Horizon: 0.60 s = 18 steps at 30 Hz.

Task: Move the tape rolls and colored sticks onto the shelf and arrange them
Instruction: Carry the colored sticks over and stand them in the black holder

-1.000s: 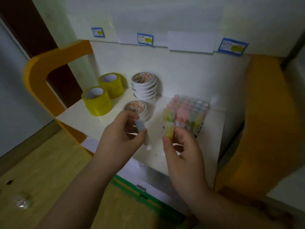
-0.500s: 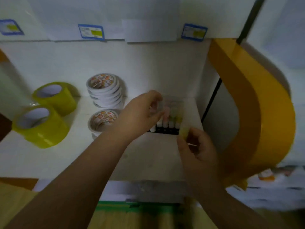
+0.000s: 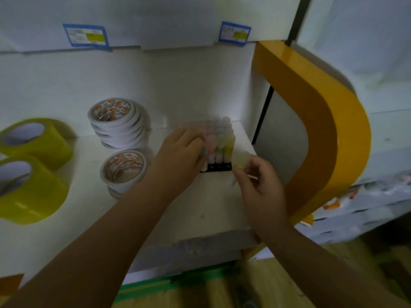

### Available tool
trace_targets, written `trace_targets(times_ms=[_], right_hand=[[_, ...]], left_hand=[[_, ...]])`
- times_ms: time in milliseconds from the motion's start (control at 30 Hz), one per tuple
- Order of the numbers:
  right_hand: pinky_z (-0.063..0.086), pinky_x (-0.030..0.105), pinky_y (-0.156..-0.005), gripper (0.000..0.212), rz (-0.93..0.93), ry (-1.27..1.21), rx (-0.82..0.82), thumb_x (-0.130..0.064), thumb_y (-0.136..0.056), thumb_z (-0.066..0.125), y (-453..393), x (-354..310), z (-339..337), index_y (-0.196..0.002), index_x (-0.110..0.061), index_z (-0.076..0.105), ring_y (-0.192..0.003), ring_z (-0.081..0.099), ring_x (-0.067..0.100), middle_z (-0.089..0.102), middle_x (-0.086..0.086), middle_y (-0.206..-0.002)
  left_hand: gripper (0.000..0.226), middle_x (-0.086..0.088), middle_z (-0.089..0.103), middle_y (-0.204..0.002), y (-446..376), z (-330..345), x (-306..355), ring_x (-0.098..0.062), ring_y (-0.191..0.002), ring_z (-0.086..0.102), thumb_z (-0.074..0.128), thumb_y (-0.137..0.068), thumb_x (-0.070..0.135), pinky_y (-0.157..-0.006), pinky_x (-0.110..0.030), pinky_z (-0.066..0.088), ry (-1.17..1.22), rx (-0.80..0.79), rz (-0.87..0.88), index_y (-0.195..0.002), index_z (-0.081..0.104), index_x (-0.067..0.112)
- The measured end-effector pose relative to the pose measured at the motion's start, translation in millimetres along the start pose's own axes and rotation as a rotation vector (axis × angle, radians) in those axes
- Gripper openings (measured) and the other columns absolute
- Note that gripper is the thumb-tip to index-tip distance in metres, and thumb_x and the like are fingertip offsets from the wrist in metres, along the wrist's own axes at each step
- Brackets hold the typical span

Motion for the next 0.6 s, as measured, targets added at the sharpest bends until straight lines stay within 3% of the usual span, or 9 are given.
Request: trace_targets(times_ms=[200,267,467,600], right_hand=[[0.049,0.015,-0.078,0.017,-0.02,0.063,-0.036,-0.019,-0.094,0.067,-31.3,6.9,20.7,-0.105,-0.031,0.062,-0.091,0.061,0.003,0.062,-0.009,-0.095],[0.047,0.009,-0.077,0.019,-0.047,0.106,-0.047,-0.018,-0.093,0.068,-39.2,6.2,28.0,-0.108,-0.031,0.063,-0.091,0.06,-0.002,0.062,-0.014,-0.095],[0.038,0.003,-0.072,0.011,-0.078,0.281,-0.112,-0.017,-0.094,0.064,-46.5,14.3,42.3,-0.094,-0.029,0.065,-0.083,0.057,-0.004,0.061,-0.013,-0.088],[0.048,0.023,-0.075,0.006,-0.096,0.351,-0.086,-0.017,-0.095,0.061,-45.5,19.1,49.7,-0.093,-0.022,0.063,-0.083,0.059,0.011,0.063,-0.003,-0.091]], left_hand=[[0.008,-0.011,0.065,-0.098,9.2,4.8,0.2,-0.032,-0.087,0.059,0.071,-0.082,0.01,-0.082,-0.039,0.044,-0.013,-0.062,-0.056,-0.084,0.064,0.007],[0.013,-0.01,0.064,-0.099,9.4,4.0,-0.3,-0.032,-0.089,0.058,0.073,-0.078,0.011,-0.084,-0.038,0.043,-0.013,-0.094,-0.069,-0.087,0.064,0.008],[0.022,-0.011,0.064,-0.102,10.8,0.7,2.4,-0.027,-0.093,0.051,0.075,-0.073,0.006,-0.086,-0.033,0.04,0.007,-0.084,-0.108,-0.093,0.066,0.007],[0.026,-0.012,0.064,-0.106,14.3,-0.8,5.6,-0.028,-0.098,0.052,0.07,-0.074,0.009,-0.09,-0.033,0.039,0.001,-0.089,-0.122,-0.1,0.066,0.005]])
Point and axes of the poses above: each hand's wrist, its own y-axis away from the middle knuckle, its own z-axis out of the palm, x = y × z, the point moved 2 cm from there along -y, towards the middle knuckle
